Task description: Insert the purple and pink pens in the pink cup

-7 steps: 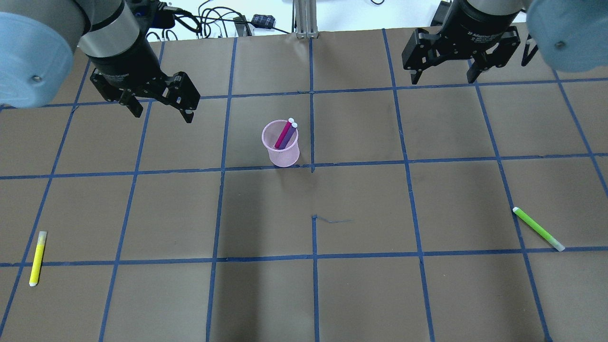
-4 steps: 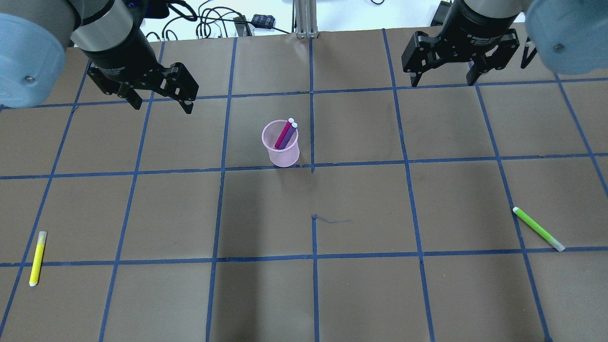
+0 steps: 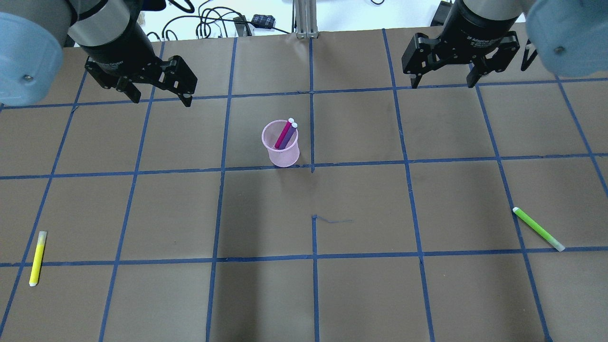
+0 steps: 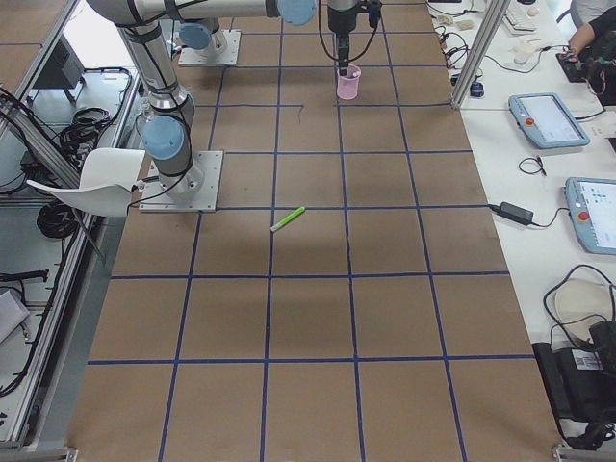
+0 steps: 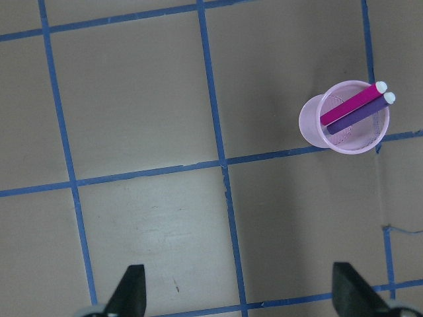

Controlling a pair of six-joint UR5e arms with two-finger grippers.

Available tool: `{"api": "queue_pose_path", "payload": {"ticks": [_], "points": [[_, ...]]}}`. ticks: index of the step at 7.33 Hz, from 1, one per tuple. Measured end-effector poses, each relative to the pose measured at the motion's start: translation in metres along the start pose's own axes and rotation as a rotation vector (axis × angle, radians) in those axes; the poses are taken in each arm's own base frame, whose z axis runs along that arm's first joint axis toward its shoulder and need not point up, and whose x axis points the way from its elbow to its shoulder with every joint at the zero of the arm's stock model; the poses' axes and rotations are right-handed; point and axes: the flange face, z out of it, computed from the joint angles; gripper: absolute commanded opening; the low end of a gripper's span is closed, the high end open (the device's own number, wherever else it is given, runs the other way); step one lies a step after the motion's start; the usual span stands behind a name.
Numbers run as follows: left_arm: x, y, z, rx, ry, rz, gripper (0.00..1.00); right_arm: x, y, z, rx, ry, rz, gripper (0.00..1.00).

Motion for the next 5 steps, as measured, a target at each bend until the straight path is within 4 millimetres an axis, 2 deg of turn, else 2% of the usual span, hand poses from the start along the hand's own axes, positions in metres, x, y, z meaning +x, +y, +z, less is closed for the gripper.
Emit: {"api": "queue_pose_path", "payload": {"ticks": [5], "points": [[0.0032,0.0036,0.0025,-0.006,0.021,0.001,1.0,-0.0015,0.0011,0.0007,-0.004,0.001,-0.012,1.0]]}}
